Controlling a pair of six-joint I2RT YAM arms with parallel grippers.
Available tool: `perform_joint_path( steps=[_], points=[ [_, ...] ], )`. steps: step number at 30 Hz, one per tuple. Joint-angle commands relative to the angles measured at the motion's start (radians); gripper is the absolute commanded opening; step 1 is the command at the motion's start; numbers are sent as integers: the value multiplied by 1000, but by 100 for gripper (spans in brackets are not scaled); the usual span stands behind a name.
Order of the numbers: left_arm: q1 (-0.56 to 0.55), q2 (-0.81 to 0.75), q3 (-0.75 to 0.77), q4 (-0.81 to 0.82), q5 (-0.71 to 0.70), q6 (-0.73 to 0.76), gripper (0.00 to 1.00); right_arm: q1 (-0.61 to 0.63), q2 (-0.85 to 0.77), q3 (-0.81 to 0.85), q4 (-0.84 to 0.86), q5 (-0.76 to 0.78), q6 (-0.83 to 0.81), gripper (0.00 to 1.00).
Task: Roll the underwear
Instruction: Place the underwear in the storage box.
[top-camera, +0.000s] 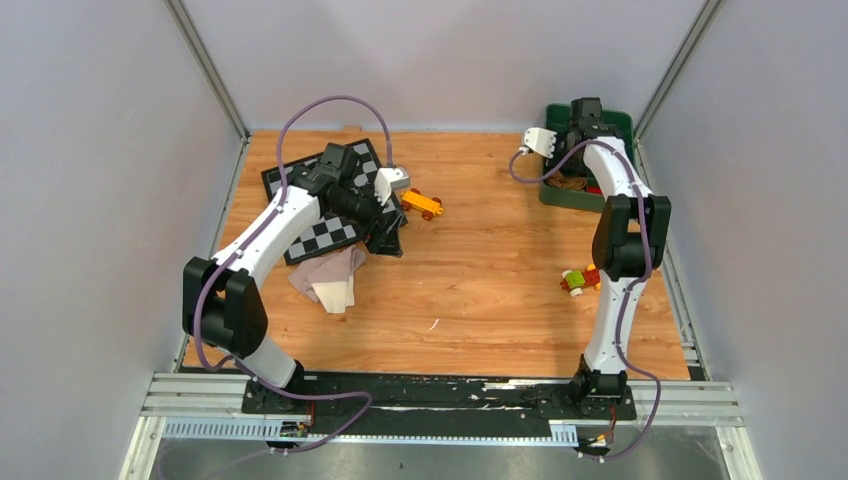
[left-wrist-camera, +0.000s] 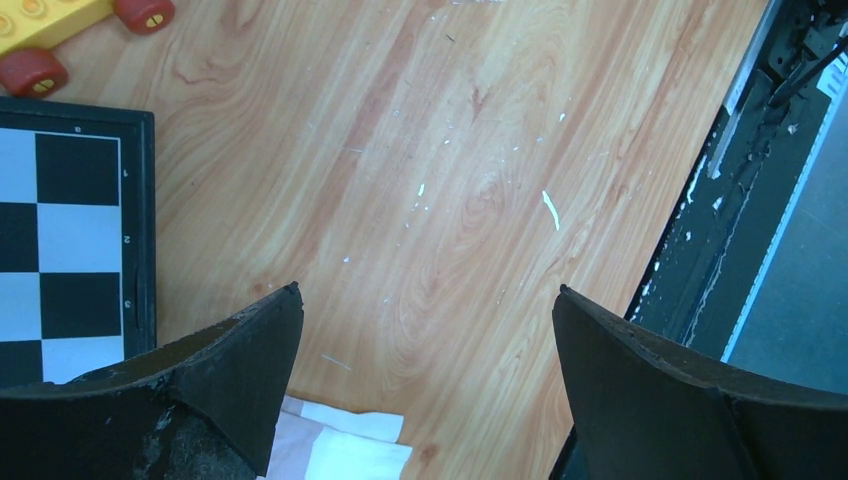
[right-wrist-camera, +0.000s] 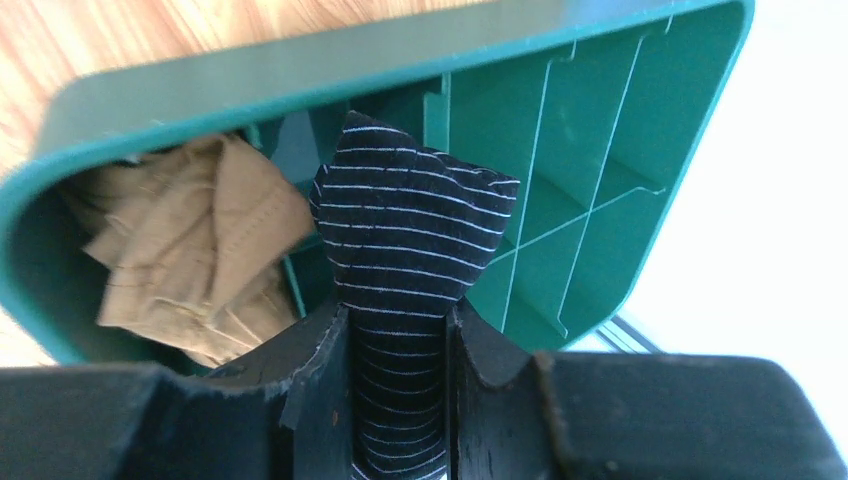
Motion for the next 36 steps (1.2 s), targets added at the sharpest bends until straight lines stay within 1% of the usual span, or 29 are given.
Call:
perform_joint_path(
  steps=[1,4,7,8,10,14,17,20,23,25,29,32,36],
  points=[
    [-1,-47,-19,4,7,-11,100,-22,42,97,-32,49,-72,0],
    [-1,-47,-21,3,10,-13,100,-26,85,131,-53,41,-121,0],
    [-1,-46,-22,4,8,-12,100,-31,127,216,-183,-5,-169,0],
    [-1,-45,-21,4,7,-13,100,-30,132,226,-192,-6,-180,0],
    [-1,-44,-24,7,5,-12,100,-31,135,245,-262,-30,-217,0],
    [-1,-42,-29,15,5,-18,100,-17,103,210,-365,-44,-271,0],
    [-1,-42,-34,21,9,-20,100,-3,42,132,-392,-47,-289,0],
    [-1,-38,-40,30,13,-25,100,20,20,102,-472,-65,-281,0],
    [-1,-35,-42,34,21,-31,100,57,22,123,-534,-66,-252,0],
    [-1,-37,-46,35,25,-31,100,67,26,164,-574,-87,-237,0],
    [-1,-39,-56,37,32,-29,100,89,70,299,-727,-106,-214,0],
    [-1,-42,-70,43,36,-31,100,103,95,364,-821,-141,-203,0],
    [-1,-46,-78,39,34,-26,100,129,86,309,-855,-127,-197,0]
  ],
)
